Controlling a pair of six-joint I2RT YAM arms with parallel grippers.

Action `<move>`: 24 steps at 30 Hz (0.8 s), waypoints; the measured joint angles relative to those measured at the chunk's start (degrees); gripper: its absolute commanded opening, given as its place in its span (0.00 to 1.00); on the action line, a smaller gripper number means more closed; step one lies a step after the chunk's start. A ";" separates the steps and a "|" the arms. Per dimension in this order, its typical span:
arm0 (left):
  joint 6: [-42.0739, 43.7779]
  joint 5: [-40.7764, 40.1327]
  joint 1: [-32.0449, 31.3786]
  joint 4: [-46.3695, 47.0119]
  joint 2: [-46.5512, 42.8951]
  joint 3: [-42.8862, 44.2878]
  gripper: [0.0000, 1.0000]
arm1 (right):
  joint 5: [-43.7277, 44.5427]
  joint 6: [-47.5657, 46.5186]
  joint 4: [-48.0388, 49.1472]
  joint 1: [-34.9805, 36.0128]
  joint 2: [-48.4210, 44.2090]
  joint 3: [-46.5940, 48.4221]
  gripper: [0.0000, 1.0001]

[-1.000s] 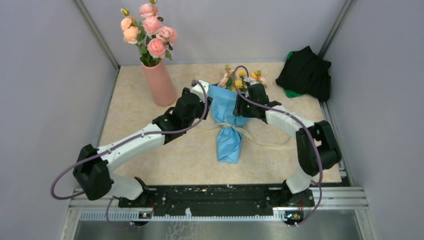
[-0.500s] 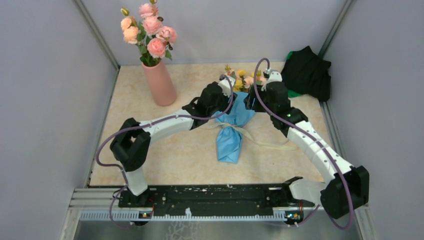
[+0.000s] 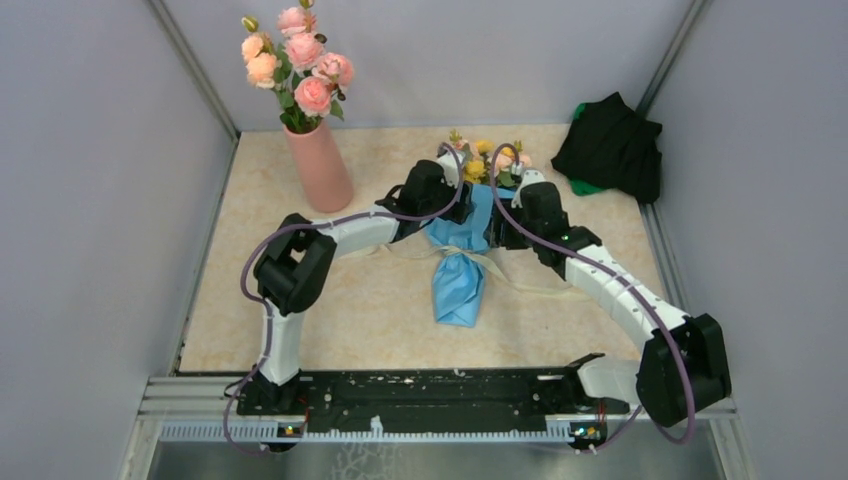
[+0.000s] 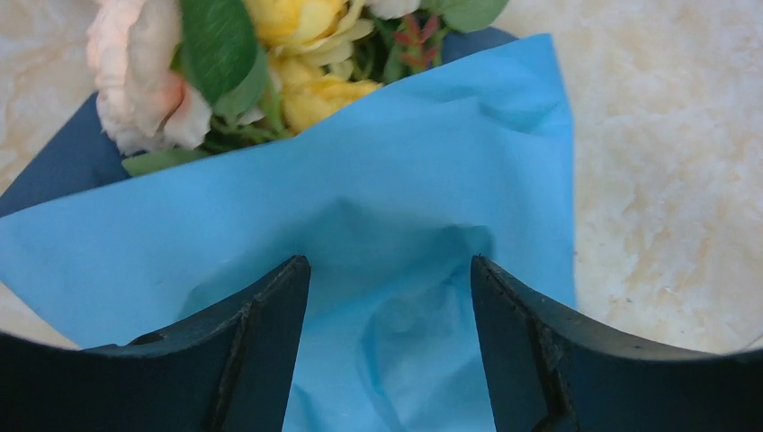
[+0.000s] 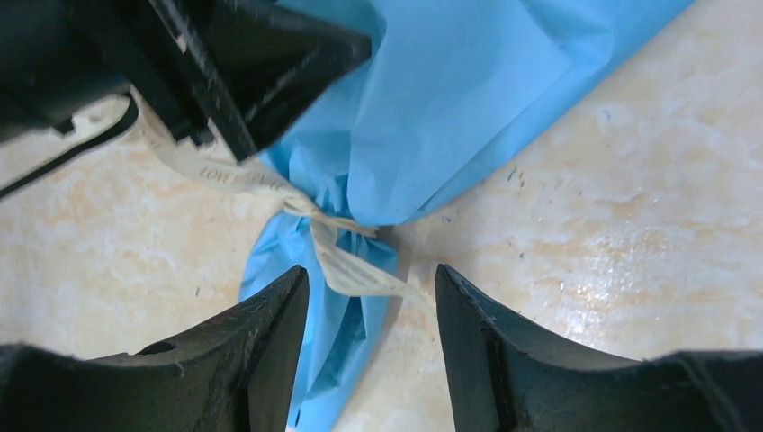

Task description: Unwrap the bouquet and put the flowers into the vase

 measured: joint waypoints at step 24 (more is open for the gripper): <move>-5.38 3.32 2.60 1.14 4.26 -1.11 0.71 | -5.90 2.25 10.27 6.49 16.22 -1.66 0.47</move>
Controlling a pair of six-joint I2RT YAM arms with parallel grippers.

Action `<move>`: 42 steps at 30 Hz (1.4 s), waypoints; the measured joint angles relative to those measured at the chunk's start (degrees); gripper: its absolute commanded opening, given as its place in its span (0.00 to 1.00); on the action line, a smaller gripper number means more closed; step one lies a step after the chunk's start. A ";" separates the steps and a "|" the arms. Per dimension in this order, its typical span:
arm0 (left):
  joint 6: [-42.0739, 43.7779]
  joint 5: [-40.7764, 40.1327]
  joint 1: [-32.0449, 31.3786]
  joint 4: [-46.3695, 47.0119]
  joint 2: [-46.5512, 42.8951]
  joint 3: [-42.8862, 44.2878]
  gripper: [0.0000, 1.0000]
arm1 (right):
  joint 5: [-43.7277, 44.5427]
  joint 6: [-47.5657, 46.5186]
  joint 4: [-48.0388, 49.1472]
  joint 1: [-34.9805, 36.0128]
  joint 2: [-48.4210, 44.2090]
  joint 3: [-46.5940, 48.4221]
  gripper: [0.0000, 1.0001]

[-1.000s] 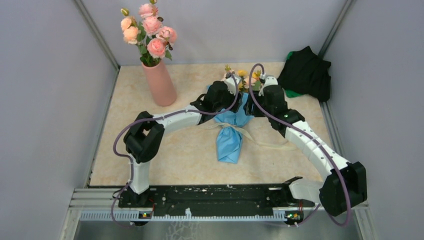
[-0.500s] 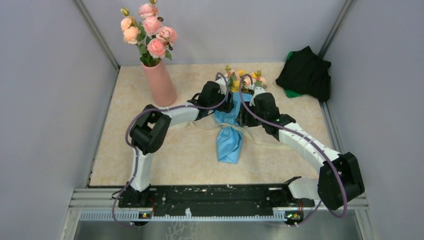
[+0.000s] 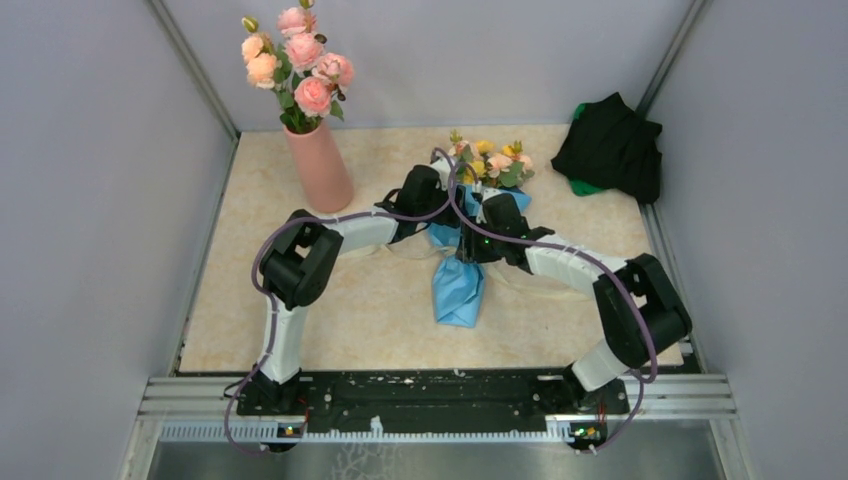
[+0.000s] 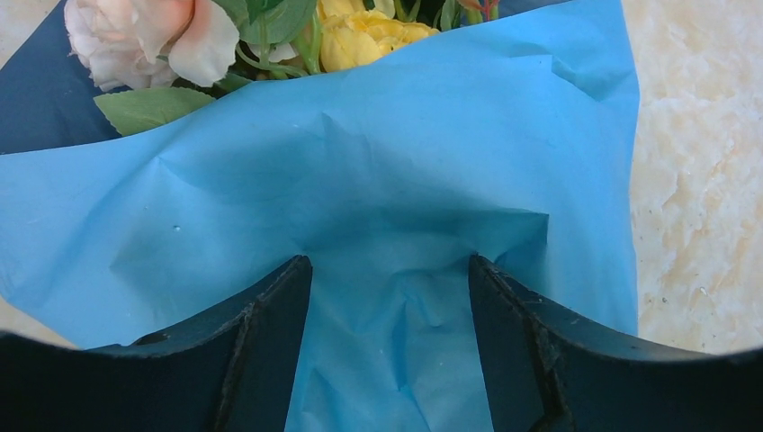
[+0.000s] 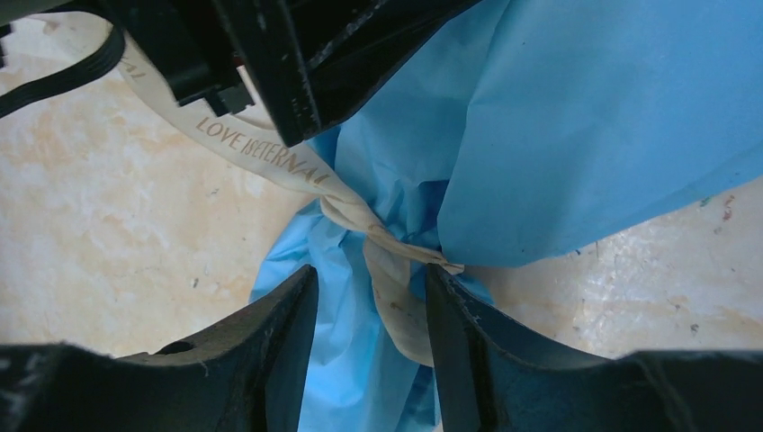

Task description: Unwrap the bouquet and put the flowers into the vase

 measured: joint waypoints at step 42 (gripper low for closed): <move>-3.37 1.22 0.81 2.45 3.74 0.81 0.70 | 4.63 -0.81 -5.66 3.41 -10.12 1.68 0.00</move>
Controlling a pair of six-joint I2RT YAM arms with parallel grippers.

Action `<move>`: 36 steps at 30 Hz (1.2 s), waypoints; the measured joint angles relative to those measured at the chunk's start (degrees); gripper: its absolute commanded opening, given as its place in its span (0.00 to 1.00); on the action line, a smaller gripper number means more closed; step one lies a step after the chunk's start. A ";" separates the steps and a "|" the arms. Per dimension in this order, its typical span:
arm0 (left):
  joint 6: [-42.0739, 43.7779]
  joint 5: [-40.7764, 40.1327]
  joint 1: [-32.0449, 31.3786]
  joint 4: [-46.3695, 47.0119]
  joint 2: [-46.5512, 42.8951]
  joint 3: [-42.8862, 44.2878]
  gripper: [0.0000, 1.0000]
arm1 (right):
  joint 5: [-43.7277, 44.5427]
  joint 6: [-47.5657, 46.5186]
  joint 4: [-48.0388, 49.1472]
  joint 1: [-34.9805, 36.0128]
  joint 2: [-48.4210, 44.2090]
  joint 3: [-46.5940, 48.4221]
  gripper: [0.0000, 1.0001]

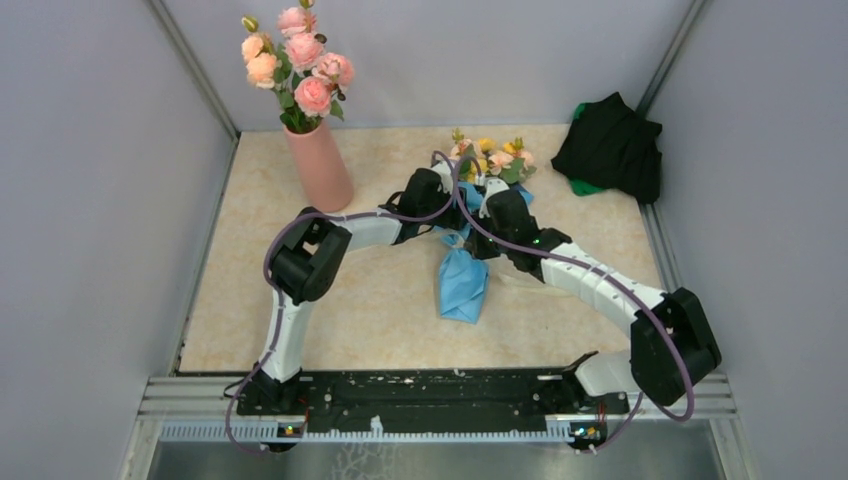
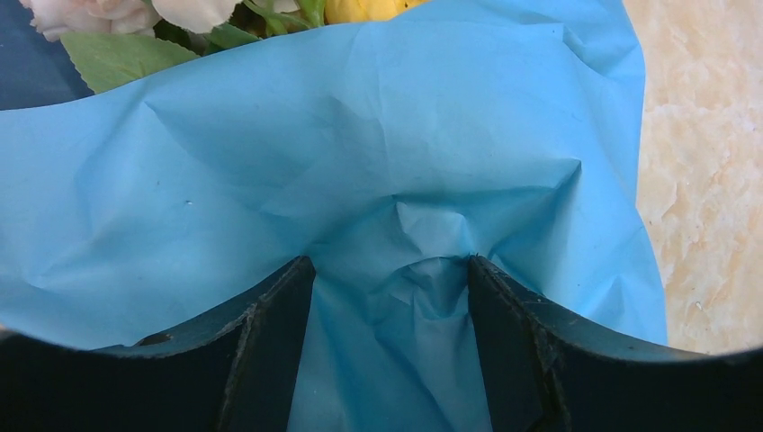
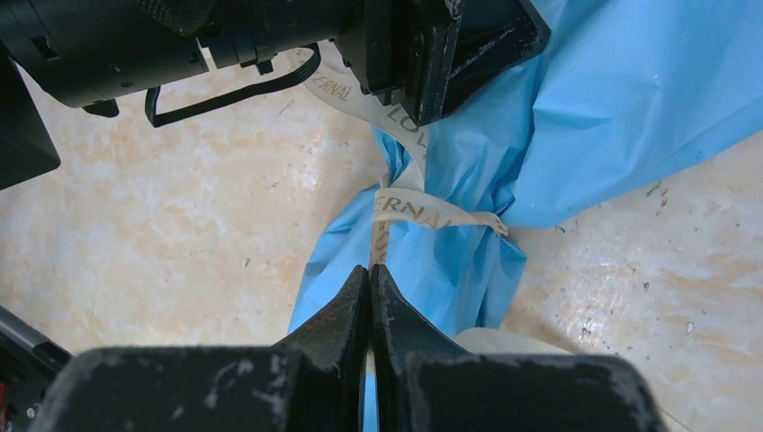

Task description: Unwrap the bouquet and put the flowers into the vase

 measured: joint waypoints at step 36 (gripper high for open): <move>-0.68 1.07 0.39 1.18 1.88 1.22 0.70 | 10.62 -4.68 -16.50 0.04 -8.68 16.87 0.00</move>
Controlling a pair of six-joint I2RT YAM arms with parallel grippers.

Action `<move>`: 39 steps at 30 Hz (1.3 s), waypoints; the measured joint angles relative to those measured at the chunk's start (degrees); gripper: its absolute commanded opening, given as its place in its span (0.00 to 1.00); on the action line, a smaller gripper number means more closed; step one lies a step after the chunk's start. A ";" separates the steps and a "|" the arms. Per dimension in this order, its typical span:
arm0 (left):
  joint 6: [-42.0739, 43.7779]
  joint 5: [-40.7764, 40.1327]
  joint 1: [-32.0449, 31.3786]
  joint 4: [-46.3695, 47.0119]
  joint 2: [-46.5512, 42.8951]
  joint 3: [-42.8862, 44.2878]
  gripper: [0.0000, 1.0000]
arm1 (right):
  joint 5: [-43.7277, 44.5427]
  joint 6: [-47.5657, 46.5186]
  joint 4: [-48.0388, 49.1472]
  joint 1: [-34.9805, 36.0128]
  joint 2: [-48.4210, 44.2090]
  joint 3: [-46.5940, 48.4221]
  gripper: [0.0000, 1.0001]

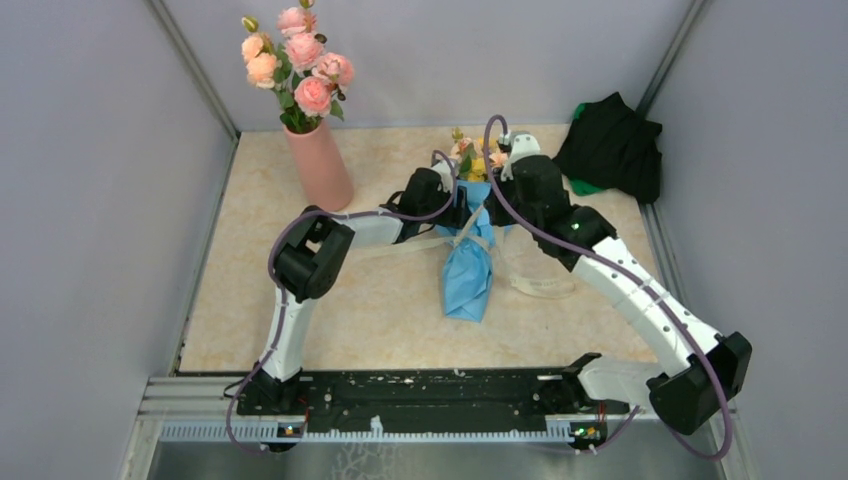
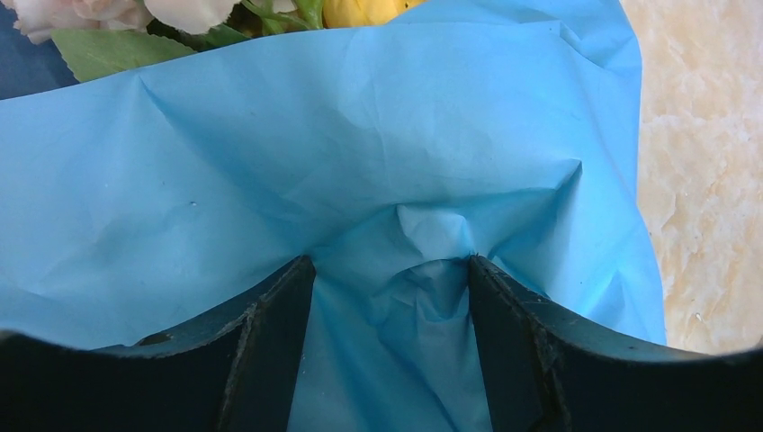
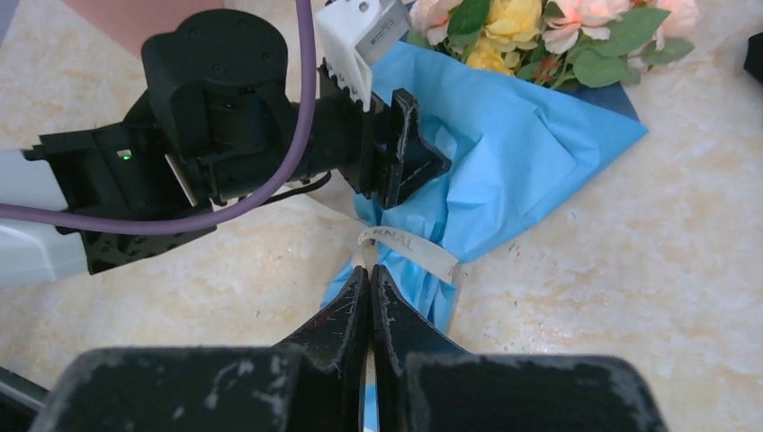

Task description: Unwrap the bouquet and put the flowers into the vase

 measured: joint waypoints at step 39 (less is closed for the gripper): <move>1.16 1.62 1.03 3.91 -0.15 -2.25 0.70 | 12.41 -11.91 -13.66 -12.39 4.70 52.39 0.00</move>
